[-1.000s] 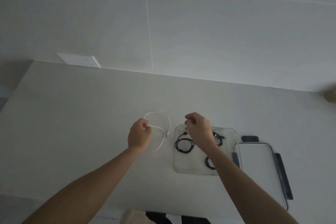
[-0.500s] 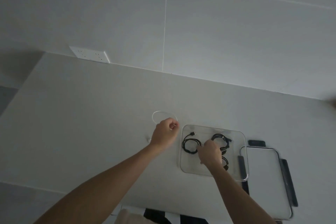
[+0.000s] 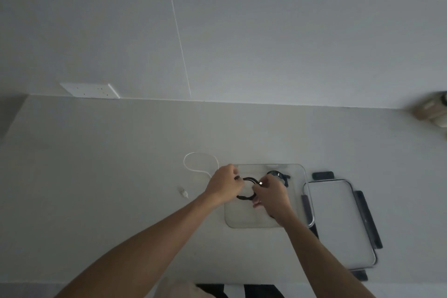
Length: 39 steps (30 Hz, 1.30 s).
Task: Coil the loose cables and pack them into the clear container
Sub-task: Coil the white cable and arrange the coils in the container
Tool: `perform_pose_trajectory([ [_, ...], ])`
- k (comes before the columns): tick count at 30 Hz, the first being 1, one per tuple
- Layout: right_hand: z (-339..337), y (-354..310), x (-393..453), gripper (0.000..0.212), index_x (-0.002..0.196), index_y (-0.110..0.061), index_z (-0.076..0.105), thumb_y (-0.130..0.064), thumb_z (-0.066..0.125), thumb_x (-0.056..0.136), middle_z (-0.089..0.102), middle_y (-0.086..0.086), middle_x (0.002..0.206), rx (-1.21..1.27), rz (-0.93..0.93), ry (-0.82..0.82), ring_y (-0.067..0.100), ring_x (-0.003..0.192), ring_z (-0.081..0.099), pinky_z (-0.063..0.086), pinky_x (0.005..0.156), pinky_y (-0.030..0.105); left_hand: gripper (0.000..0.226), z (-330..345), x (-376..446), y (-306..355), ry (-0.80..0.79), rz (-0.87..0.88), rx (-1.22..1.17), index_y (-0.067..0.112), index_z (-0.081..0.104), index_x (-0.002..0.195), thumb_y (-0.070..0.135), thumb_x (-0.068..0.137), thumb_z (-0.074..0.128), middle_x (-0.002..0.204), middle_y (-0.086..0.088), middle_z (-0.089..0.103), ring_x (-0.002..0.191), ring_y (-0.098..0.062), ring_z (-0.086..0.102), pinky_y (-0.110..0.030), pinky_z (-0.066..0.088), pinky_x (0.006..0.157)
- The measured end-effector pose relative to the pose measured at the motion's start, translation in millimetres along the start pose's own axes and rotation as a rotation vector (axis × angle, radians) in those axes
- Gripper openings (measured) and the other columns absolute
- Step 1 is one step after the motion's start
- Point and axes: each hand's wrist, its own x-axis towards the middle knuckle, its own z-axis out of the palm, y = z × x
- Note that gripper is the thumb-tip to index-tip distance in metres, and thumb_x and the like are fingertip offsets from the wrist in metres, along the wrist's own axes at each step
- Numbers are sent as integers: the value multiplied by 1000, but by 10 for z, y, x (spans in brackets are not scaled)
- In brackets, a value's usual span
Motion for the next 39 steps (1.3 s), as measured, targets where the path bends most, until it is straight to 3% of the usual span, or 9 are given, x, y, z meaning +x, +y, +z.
perform_pose_trajectory([
  [5, -241, -13, -39, 10, 96, 0, 58, -5, 59, 88, 68, 17, 66, 42, -37, -19, 28, 48, 68, 64, 60, 53, 37, 76, -8, 205, -153, -67, 70, 9, 52, 121, 30, 91, 58, 117, -10, 64, 111, -30, 63, -34, 49, 86],
  [7, -306, -23, -58, 8, 97, -1, 58, -5, 59, 90, 67, 18, 69, 57, -44, -21, 26, 48, 67, 64, 58, 50, 14, 122, 12, 243, -126, -90, -64, 13, 50, 100, 20, 93, 59, 96, -7, 64, 105, -27, 67, -29, 52, 77],
  [11, -413, -50, -121, 7, 99, -2, 60, -4, 58, 93, 66, 29, 79, 91, -65, -26, 23, 49, 65, 60, 50, 36, 44, 149, 10, 272, -58, -228, -519, 10, 57, 123, 4, 83, 72, 95, -7, 64, 86, -21, 64, -29, 54, 72],
  [14, -469, -49, -149, 10, 102, 0, 62, -6, 60, 95, 65, 24, 77, 154, -71, -68, 23, 52, 65, 60, 51, 35, 29, 138, 14, 267, -81, -263, -710, 7, 64, 103, -4, 78, 72, 87, -10, 62, 81, -23, 62, -29, 50, 71],
  [16, -501, -47, -151, 10, 101, -1, 63, -9, 62, 95, 66, 19, 79, 178, -78, -85, 25, 56, 67, 59, 51, 35, 14, 129, -1, 269, -135, -215, -693, 5, 67, 92, -3, 81, 72, 75, -8, 63, 76, -21, 61, -29, 48, 70],
  [21, -549, -93, -161, 10, 101, 3, 57, -6, 58, 96, 73, 24, 87, 254, -77, -100, 25, 50, 63, 57, 47, 34, 24, 95, -42, 371, -161, -134, -552, 7, 74, 109, 4, 86, 68, 80, -7, 69, 69, -14, 63, -24, 54, 69],
  [29, -558, -102, -155, 12, 102, 1, 66, -6, 57, 98, 66, 13, 74, 221, -110, -64, 19, 44, 53, 58, 46, 30, 22, 104, -76, 486, -97, -58, -239, 4, 73, 79, 22, 80, 61, 60, 0, 61, 56, -15, 53, -27, 46, 60],
  [33, -581, -86, -164, 12, 102, -2, 69, -9, 59, 98, 66, 9, 74, 185, -156, -89, 17, 43, 54, 58, 47, 31, 13, 71, -90, 511, -137, -73, -231, 14, 66, 66, 23, 73, 63, 58, 0, 59, 55, -14, 55, -26, 48, 60],
  [39, -573, -22, -195, 16, 109, -5, 70, -13, 62, 98, 66, 11, 91, 149, -171, -96, 15, 55, 63, 61, 53, 34, 9, 15, -122, 526, -173, -69, -238, 14, 67, 70, 21, 73, 63, 66, -4, 54, 53, -15, 50, -24, 45, 56],
])
